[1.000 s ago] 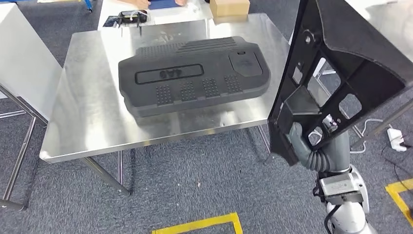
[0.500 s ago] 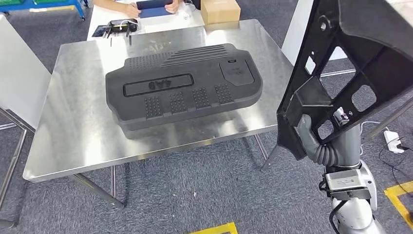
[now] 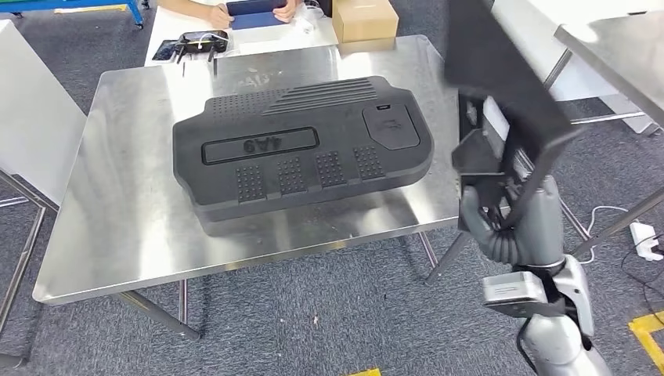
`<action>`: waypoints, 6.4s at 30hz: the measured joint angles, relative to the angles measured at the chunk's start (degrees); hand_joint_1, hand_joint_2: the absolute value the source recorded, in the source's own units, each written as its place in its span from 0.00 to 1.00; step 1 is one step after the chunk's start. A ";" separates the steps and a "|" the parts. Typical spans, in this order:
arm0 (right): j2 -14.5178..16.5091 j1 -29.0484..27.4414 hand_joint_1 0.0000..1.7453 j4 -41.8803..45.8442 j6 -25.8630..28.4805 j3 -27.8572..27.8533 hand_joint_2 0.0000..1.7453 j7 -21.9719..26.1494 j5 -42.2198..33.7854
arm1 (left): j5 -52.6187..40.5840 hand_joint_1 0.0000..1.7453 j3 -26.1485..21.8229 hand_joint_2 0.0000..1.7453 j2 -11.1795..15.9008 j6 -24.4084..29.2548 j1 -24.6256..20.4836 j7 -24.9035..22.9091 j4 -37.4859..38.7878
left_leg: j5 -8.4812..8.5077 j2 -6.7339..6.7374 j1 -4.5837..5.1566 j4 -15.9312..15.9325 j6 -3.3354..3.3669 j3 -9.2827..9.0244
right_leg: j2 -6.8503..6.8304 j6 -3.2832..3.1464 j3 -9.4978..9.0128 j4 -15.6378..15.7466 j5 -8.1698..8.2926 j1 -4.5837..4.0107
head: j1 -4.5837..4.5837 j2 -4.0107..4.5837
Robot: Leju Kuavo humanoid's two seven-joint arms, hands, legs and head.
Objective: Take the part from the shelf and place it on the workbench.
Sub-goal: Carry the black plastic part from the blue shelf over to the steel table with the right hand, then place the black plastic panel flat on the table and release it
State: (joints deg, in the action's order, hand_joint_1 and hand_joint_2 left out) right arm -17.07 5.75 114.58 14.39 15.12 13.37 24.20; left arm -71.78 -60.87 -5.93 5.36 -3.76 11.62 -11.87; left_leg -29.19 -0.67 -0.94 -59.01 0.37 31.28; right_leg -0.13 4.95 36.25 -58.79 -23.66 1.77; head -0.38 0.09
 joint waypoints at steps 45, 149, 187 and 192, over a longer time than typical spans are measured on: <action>13.89 19.90 1.00 -26.16 5.61 18.55 1.00 -8.23 40.14 | -3.85 0.00 1.61 1.00 -0.57 -1.11 -1.91 -1.80 -0.01 | 5.26 0.43 0.18 -2.71 -0.67 6.45 | 0.60 -3.71 -5.40 0.86 -3.93 -0.95 | 0.69 0.00; 22.73 37.60 0.00 -84.84 17.52 21.28 1.00 -5.74 52.93 | -4.29 0.00 9.26 1.00 -2.31 2.33 -4.54 -3.16 -0.02 | 5.44 -0.39 0.25 -0.55 0.76 5.61 | 0.20 -2.52 -6.01 2.51 -3.46 -1.37 | 0.57 0.00; 27.11 24.34 0.00 -49.77 -11.69 16.94 0.00 12.09 -2.90 | -0.68 0.00 9.21 1.00 -1.87 3.43 -2.92 0.04 -0.02 | 5.42 -0.23 0.21 -0.53 0.73 5.60 | 0.23 -2.55 -5.92 2.52 -3.49 -1.41 | 0.57 0.00; 27.08 17.65 0.00 -36.85 -18.61 15.75 1.00 11.92 -18.69 | 0.31 0.00 9.16 0.50 -1.65 3.79 -1.83 1.80 -0.02 | 5.29 -0.22 0.22 -0.52 0.62 5.60 | 0.23 -2.69 -5.38 2.53 -3.61 -1.40 | 0.58 0.00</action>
State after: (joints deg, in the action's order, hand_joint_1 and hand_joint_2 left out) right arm 10.01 23.39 77.73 -4.22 30.87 25.29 5.50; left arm -71.47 -51.70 -7.58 9.15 -5.58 13.42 -11.89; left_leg -23.90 -0.89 -0.72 -59.53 0.99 36.88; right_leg 0.10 2.26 30.88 -56.26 -27.27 0.37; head 0.21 0.09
